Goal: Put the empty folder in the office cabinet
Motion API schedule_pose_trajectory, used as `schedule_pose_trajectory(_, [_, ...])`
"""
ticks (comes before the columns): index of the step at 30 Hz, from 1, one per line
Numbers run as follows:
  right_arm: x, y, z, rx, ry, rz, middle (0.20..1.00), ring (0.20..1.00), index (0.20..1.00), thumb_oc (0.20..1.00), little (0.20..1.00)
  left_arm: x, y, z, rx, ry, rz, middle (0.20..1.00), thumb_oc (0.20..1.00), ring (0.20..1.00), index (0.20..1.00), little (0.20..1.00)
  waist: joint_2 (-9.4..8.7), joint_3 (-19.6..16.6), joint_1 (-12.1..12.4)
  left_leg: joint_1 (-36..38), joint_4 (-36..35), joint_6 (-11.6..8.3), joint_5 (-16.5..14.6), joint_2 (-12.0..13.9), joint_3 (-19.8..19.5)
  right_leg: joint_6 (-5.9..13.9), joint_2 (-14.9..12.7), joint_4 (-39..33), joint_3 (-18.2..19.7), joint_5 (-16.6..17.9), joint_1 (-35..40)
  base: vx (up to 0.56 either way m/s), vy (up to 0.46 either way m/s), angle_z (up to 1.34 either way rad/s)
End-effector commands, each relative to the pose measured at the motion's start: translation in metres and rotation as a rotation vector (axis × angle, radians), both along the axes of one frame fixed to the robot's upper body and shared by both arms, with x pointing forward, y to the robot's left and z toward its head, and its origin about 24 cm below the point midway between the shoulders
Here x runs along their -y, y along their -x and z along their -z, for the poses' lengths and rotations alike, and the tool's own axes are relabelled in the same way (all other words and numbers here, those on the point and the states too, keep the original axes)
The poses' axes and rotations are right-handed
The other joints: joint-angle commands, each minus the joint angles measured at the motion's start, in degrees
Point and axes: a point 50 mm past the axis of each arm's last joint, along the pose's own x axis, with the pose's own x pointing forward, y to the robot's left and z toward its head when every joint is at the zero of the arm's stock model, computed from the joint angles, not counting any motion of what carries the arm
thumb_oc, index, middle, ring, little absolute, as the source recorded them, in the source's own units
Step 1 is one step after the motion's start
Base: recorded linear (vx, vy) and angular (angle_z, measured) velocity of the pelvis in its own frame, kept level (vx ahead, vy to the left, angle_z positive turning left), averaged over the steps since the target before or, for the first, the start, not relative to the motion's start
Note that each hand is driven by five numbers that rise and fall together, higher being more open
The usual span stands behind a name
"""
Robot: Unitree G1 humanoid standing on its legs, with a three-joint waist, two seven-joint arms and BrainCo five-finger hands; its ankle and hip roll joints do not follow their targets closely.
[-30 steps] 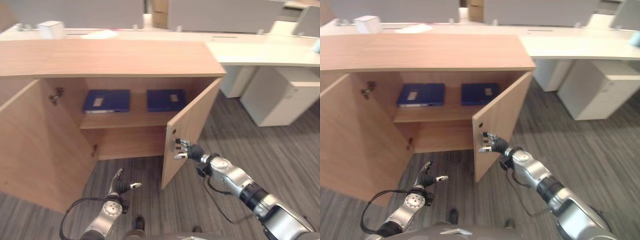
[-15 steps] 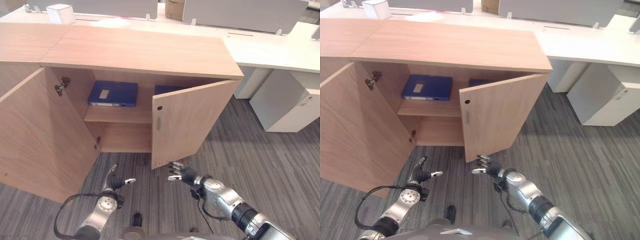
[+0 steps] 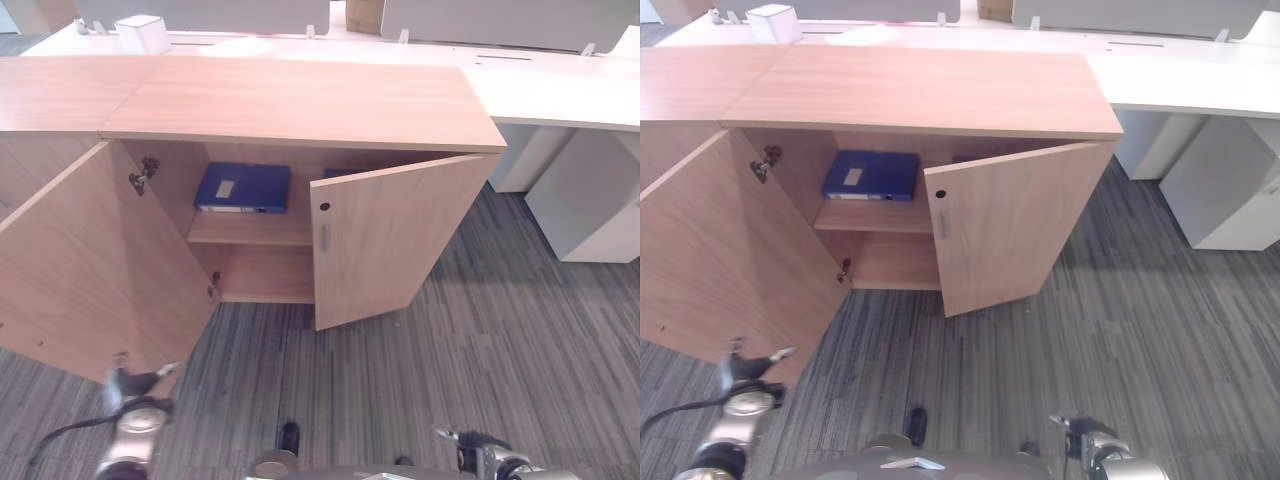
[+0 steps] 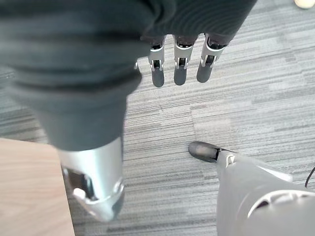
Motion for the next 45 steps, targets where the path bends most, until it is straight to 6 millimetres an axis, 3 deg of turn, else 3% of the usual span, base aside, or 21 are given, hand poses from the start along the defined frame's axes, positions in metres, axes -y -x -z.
schedule_pose_trajectory(1, [0.024,0.023,-0.001,-0.11,0.086,0.005,1.0,1.0,1.0,1.0,1.0,-0.025,-0.005,-0.026,0.039,-0.136,0.004,1.0,1.0,1.0,1.0,1.0,0.68,-1.57,1.5,1.46,-0.33,1.37,-8.98,-3.04,1.18,-0.6,3.97,4.53,2.11,-4.11,-3.23,0.06,-0.107,0.31])
schedule_pose_trajectory(3, [0.032,0.043,-0.001,-0.173,0.101,0.034,1.0,1.0,1.0,1.0,1.0,-0.027,0.004,-0.026,0.053,-0.122,-0.029,1.0,1.0,1.0,1.0,1.0,0.38,-1.6,1.38,1.96,-0.33,0.74,-8.9,-2.91,0.81,-1.05,4.68,1.78,0.24,-3.8,-1.34,0.05,-0.129,0.37])
schedule_pose_trajectory(7, [0.037,0.067,0.0,-0.24,0.103,0.057,1.0,1.0,1.0,1.0,1.0,-0.012,0.013,-0.018,0.097,-0.036,-0.044,1.0,1.0,1.0,1.0,1.0,0.29,-2.5,1.32,2.29,-0.33,0.0,-8.69,-2.2,-0.03,-1.55,6.24,-2.22,-0.66,-3.39,1.15,0.05,-0.118,0.17])
schedule_pose_trajectory(12, [0.04,0.059,-0.001,-0.196,0.112,0.102,1.0,1.0,1.0,1.0,1.0,-0.003,0.025,-0.004,0.077,0.035,-0.087,1.0,1.0,1.0,1.0,1.0,1.01,-3.0,1.47,2.26,-0.33,-0.96,-8.02,-1.48,-0.65,-2.59,7.07,-4.32,-1.53,-3.72,2.85,0.03,-0.076,0.15])
schedule_pose_trajectory(17, [0.036,0.04,-0.002,-0.129,0.104,0.108,1.0,1.0,1.0,1.0,1.0,-0.014,0.043,-0.001,0.038,0.023,-0.149,1.0,1.0,1.0,1.0,1.0,1.51,-3.21,2.25,2.93,-0.33,-1.15,-7.86,-1.04,-0.85,-3.18,7.95,-5.15,-1.19,-4.16,3.67,0.02,-0.047,0.2])
schedule_pose_trajectory(22, [0.042,0.028,-0.005,-0.082,0.119,0.129,1.0,1.0,1.0,1.0,1.0,-0.023,0.036,-0.006,0.043,-0.005,-0.163,1.0,1.0,1.0,1.0,1.0,1.44,-1.54,2.28,-1.84,4.23,-3.19,-6.67,0.44,2.02,-3.66,6.34,-4.62,-4.16,-4.41,3.53,-0.06,0.02,0.05])
schedule_pose_trajectory(28, [0.041,0.03,-0.005,-0.085,0.116,0.093,1.0,1.0,1.0,1.0,1.0,-0.05,0.05,-0.017,0.023,-0.084,-0.243,1.0,1.0,1.0,1.0,1.0,1.28,-2.2,1.18,-1.28,1.73,-6.06,-3.56,6.67,0.36,-2.19,3.1,-3.85,-3.6,-4.09,3.08,0.03,0.109,0.17])
schedule_pose_trajectory(29, [0.041,0.03,-0.005,-0.085,0.115,0.092,1.0,1.0,1.0,1.0,1.0,-0.05,0.05,-0.017,0.023,-0.084,-0.243,1.0,1.0,1.0,1.0,1.0,1.28,-2.19,1.2,-1.2,1.63,-6.09,-3.53,6.71,0.38,-2.2,3.12,-3.74,-3.57,-4.16,3.04,-0.02,0.236,0.02])
schedule_pose_trajectory(30, [0.045,0.036,-0.005,-0.101,0.123,0.094,1.0,1.0,1.0,1.0,1.0,-0.056,0.046,-0.024,0.033,-0.123,-0.245,1.0,1.0,1.0,1.0,1.0,1.83,-2.01,0.29,-0.3,1.62,-6.73,-1.9,10.38,0.54,-1.56,1.29,-2.24,-3.36,-4.2,1.56,-0.04,0.29,0.0])
schedule_pose_trajectory(31, [0.048,0.041,-0.006,-0.112,0.128,0.1,1.0,1.0,1.0,1.0,1.0,-0.058,0.044,-0.027,0.032,-0.145,-0.237,1.0,1.0,1.0,1.0,1.0,2.5,-2.05,-0.24,0.17,1.8,-7.25,0.23,12.22,0.97,-1.28,0.69,-1.47,-3.55,-4.18,0.92,-0.04,0.542,-0.16])
schedule_pose_trajectory(32, [0.057,0.049,-0.008,-0.125,0.145,0.125,1.0,1.0,1.0,1.0,1.0,-0.059,0.038,-0.032,0.048,-0.168,-0.217,1.0,1.0,1.0,1.0,1.0,4.15,-2.12,-0.82,0.77,1.72,-9.18,4.79,15.13,0.21,-0.89,-0.17,-0.02,-3.55,-4.24,0.03,-0.02,0.354,-0.17])
schedule_pose_trajectory(35, [0.062,0.052,-0.009,-0.133,0.156,0.137,1.0,1.0,1.0,1.0,1.0,-0.06,0.039,-0.033,0.038,-0.184,-0.209,1.0,1.0,1.0,1.0,1.0,5.25,-2.4,-0.79,1.64,1.42,-10.01,4.63,15.72,-1.67,-0.51,-0.26,0.26,-3.24,-4.14,-0.26,0.04,0.228,0.26])
schedule_pose_trajectory(36, [0.065,0.061,-0.01,-0.158,0.151,0.154,1.0,1.0,1.0,1.0,1.0,-0.063,0.043,-0.034,0.022,-0.197,-0.209,1.0,1.0,1.0,1.0,1.0,6.18,-3.1,-1.03,3.3,0.35,-10.27,0.2,14.86,-3.88,-0.02,-0.52,-0.28,-2.26,-3.41,-0.25,0.11,0.436,0.12])
schedule_pose_trajectory(37, [0.067,0.064,-0.01,-0.166,0.148,0.162,1.0,1.0,1.0,1.0,1.0,-0.064,0.043,-0.034,0.02,-0.196,-0.208,1.0,1.0,1.0,1.0,1.0,6.21,-3.29,-1.46,3.85,-0.07,-9.82,-3.44,13.88,-3.05,0.62,-1.56,-0.69,-2.36,-2.59,0.02,0.09,0.311,-0.06])
schedule_pose_trajectory(38, [0.067,0.064,-0.01,-0.166,0.148,0.162,1.0,1.0,1.0,1.0,1.0,-0.064,0.043,-0.034,0.02,-0.196,-0.207,1.0,1.0,1.0,1.0,1.0,6.14,-3.22,-1.37,3.96,0.06,-9.7,-3.63,13.71,-2.92,0.75,-1.7,-0.79,-2.26,-2.53,0.14,0.04,0.346,-0.25])
schedule_pose_trajectory(39, [0.068,0.068,-0.01,-0.175,0.142,0.182,1.0,1.0,1.0,1.0,1.0,-0.065,0.044,-0.037,0.022,-0.207,-0.207,1.0,1.0,1.0,1.0,1.0,5.68,-3.18,-1.73,4.56,-0.27,-8.02,-6.95,11.38,-1.55,1.84,-3.59,-0.95,-1.51,-0.45,-0.36,0.02,0.367,-0.12])
schedule_pose_trajectory(41, [0.067,0.071,-0.01,-0.178,0.135,0.194,1.0,1.0,1.0,1.0,1.0,-0.068,0.043,-0.04,0.025,-0.221,-0.206,1.0,1.0,1.0,1.0,1.0,5.1,-3.19,-1.76,4.92,-0.33,-7.19,-8.34,9.71,-0.68,2.58,-5.12,-0.99,-0.53,0.85,-0.93,0.0,0.387,-0.17])
schedule_pose_trajectory(42, [0.067,0.074,-0.01,-0.192,0.132,0.2,1.0,1.0,1.0,1.0,1.0,-0.071,0.038,-0.046,0.036,-0.245,-0.201,1.0,1.0,1.0,1.0,1.0,4.5,-3.2,-1.94,5.16,-0.33,-5.96,-10.01,7.21,0.01,3.68,-7.06,-1.23,0.02,2.79,-1.64,-0.01,0.27,-0.14])
schedule_pose_trajectory(44, [0.067,0.074,-0.01,-0.192,0.131,0.201,1.0,1.0,1.0,1.0,1.0,-0.071,0.037,-0.046,0.037,-0.246,-0.201,1.0,1.0,1.0,1.0,1.0,4.35,-3.19,-1.85,5.16,-0.33,-5.85,-10.01,7.0,0.09,3.78,-7.25,-1.26,0.13,2.86,-1.71,-0.03,0.287,-0.12])
schedule_pose_trajectory(45, [0.058,0.078,-0.006,-0.209,0.104,0.185,1.0,1.0,1.0,1.0,1.0,-0.072,0.029,-0.055,0.064,-0.281,-0.19,1.0,1.0,1.0,1.0,1.0,3.17,-2.74,-2.11,4.97,-0.33,-4.13,-11.57,3.64,1.09,5.37,-10.05,-1.79,0.95,7.02,-3.09,-0.05,0.31,-0.22])
